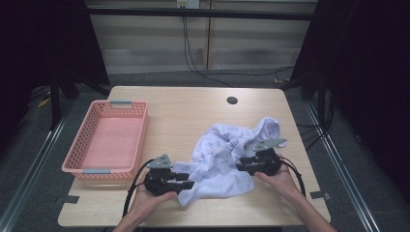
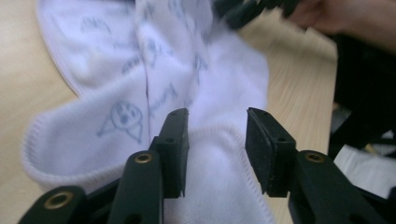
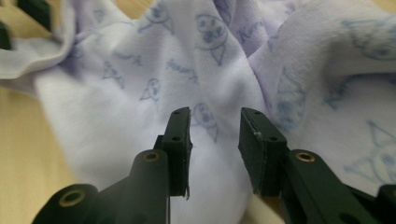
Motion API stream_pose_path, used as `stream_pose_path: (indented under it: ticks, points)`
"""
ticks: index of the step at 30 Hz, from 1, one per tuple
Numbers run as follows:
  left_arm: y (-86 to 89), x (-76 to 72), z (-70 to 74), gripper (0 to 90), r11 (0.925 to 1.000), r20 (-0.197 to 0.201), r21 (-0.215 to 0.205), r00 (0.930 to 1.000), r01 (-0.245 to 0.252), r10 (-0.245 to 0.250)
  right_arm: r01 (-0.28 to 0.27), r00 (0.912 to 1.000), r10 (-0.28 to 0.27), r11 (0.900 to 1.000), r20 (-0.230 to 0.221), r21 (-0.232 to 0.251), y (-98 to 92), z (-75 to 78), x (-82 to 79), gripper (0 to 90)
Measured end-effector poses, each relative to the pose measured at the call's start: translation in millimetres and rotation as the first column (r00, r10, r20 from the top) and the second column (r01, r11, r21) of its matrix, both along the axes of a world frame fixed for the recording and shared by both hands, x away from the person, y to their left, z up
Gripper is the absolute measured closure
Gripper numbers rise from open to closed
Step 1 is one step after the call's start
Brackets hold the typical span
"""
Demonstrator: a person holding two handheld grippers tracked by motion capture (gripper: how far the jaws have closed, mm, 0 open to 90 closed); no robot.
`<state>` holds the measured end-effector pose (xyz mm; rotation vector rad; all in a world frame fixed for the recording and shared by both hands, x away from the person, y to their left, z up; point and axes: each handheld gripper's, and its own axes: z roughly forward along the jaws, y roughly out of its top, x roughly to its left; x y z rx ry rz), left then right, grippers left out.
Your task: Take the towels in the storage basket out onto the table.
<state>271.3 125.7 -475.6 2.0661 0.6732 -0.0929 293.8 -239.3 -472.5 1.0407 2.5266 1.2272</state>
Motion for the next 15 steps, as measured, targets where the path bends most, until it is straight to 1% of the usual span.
stream_pose_path:
  ticks: [1,2,4,5,6,7,8,10,11,12,13,14,15]
  points:
    - [2.2,0.0,-1.5,56.0,1.0,-0.008,-0.003,1.0,0.002,-0.002,0.001,1.0,-0.001,1.0,0.006,0.015,-5.1,2.8,-5.9,62.9]
    - [5.0,-0.3,-2.9,55.0,0.9999,-0.021,-0.017,0.9998,-0.001,0.0,0.003,1.0,-0.003,1.0,0.007,0.031,-10.2,3.5,-11.2,62.7]
    - [10.4,-1.6,-5.3,53.7,0.9999,-0.03,-0.013,0.9995,-0.003,0.002,-0.008,0.9999,0.009,0.999,-0.009,0.041,-17.9,0.5,-21.2,62.1]
    - [11.8,-2.4,-6.8,53.6,1.0,-0.026,0.0,0.9997,0.002,-0.002,-0.02,0.9996,0.021,0.999,-0.021,0.036,-19.6,-3.1,-25.5,60.4]
    - [11.6,-3.4,-8.4,52.6,1.0,-0.028,0.003,0.9996,-0.001,0.001,-0.021,0.9994,0.021,1.0,-0.026,0.017,-20.2,-7.2,-29.0,59.0]
    - [10.1,-3.3,-9.7,51.2,0.9999,-0.035,0.01,0.9994,0.009,-0.009,-0.027,0.9991,0.027,1.0,-0.033,0.009,-20.3,-11.7,-30.6,57.1]
    - [7.1,-3.5,-10.4,49.2,0.9998,-0.041,0.017,0.9991,0.011,-0.01,-0.036,0.9986,0.036,0.999,-0.039,0.004,-19.5,-15.4,-31.0,55.2]
    - [-0.7,-4.0,-10.8,44.6,0.9991,-0.041,0.022,0.9986,0.036,-0.035,-0.036,0.9987,0.035,0.999,-0.037,-0.023,-16.1,-20.1,-30.8,49.1]
    - [-3.3,-4.6,-10.9,43.7,0.9988,-0.028,0.034,0.999,0.036,-0.035,-0.037,0.9985,0.035,0.999,-0.041,-0.038,-14.2,-22.2,-30.6,45.9]
    - [-7.1,-5.4,-11.9,42.4,0.9975,-0.019,0.057,0.9989,0.043,-0.042,-0.045,0.9981,0.043,0.998,-0.043,-0.047,-12.8,-23.9,-30.8,44.0]
    - [-11.1,-6.2,-14.7,41.1,0.9946,-0.015,0.087,0.9983,0.057,-0.056,-0.061,0.9977,0.059,0.996,-0.034,-0.063,-10.9,-26.3,-32.7,42.9]
    - [-13.3,-7.1,-16.3,41.0,0.9925,-0.006,0.108,0.9984,0.057,-0.056,-0.07,0.9974,0.069,0.995,-0.018,-0.069,-8.8,-27.0,-36.7,42.9]
    - [-15.2,-8.7,-17.4,41.3,0.99,-0.005,0.126,0.998,0.063,-0.063,-0.079,0.9968,0.078,0.994,-0.013,-0.074,-7.5,-26.9,-38.9,43.2]
